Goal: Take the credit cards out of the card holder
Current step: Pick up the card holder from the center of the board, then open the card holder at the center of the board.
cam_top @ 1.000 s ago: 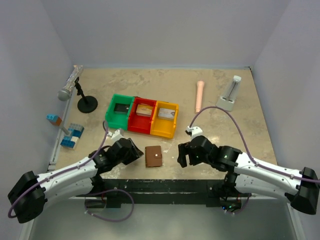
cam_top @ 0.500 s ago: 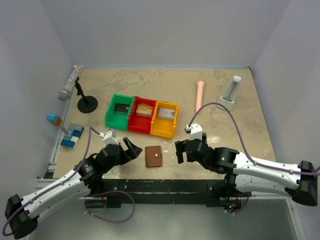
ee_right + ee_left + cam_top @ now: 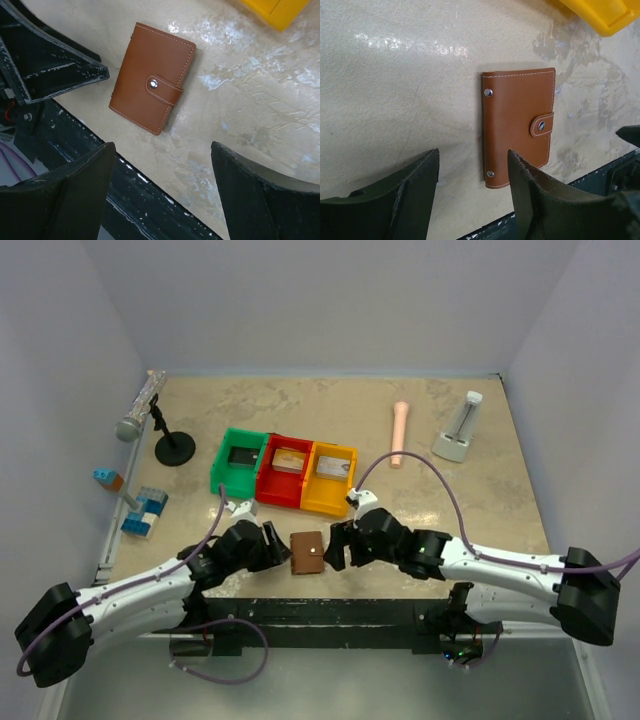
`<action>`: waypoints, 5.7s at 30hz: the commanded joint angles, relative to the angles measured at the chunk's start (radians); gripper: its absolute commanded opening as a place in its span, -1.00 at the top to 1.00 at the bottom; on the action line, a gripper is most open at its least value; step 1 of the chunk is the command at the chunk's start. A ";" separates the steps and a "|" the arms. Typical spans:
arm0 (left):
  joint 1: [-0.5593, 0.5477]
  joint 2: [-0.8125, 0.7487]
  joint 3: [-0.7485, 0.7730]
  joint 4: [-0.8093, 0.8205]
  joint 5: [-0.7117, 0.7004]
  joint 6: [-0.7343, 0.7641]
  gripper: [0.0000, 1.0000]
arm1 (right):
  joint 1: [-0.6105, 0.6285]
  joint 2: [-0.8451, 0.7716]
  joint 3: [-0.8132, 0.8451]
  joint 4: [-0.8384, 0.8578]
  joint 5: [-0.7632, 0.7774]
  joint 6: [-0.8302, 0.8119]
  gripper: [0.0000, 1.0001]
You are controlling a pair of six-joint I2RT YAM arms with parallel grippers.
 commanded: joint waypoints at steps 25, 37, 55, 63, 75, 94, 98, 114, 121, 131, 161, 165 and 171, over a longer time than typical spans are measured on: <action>-0.031 0.166 -0.021 0.234 0.062 -0.083 0.48 | -0.106 0.401 -0.173 0.603 -0.350 0.273 -0.38; -0.032 0.186 -0.035 0.247 0.059 -0.092 0.60 | -0.113 0.415 -0.177 0.632 -0.364 0.270 -0.01; -0.032 0.188 -0.044 0.286 0.066 -0.087 0.56 | -0.113 0.367 -0.187 0.604 -0.367 0.233 0.75; -0.032 0.222 -0.036 0.310 0.083 -0.083 0.56 | -0.113 0.320 -0.191 0.583 -0.367 0.204 1.00; -0.028 -0.019 -0.012 0.185 0.016 -0.034 -0.21 | -0.113 0.058 -0.148 0.257 -0.285 0.049 1.00; -0.022 -0.472 0.190 0.167 0.098 0.348 -0.61 | -0.118 -0.369 0.223 -0.236 -0.502 -0.223 1.00; -0.022 -0.499 0.240 0.224 0.206 0.393 -0.76 | -0.145 -0.378 0.215 -0.102 -0.654 -0.154 1.00; -0.022 -0.404 0.252 0.322 0.407 0.371 -0.87 | -0.155 -0.394 0.172 0.072 -0.775 -0.097 1.00; -0.022 -0.349 0.214 0.505 0.505 0.280 -0.80 | -0.156 -0.374 0.157 0.106 -0.777 -0.092 1.00; -0.023 -0.318 0.181 0.634 0.563 0.216 -0.47 | -0.156 -0.375 0.137 0.115 -0.766 -0.091 1.00; -0.023 -0.317 0.203 0.543 0.554 0.249 0.62 | -0.156 -0.361 0.189 -0.019 -0.694 -0.153 0.86; -0.022 -0.353 0.221 0.478 0.517 0.273 0.69 | -0.156 -0.392 0.272 -0.179 -0.636 -0.238 -0.26; -0.022 -0.314 0.362 0.150 0.337 0.350 1.00 | -0.152 -0.392 0.407 -0.422 -0.452 -0.335 -0.58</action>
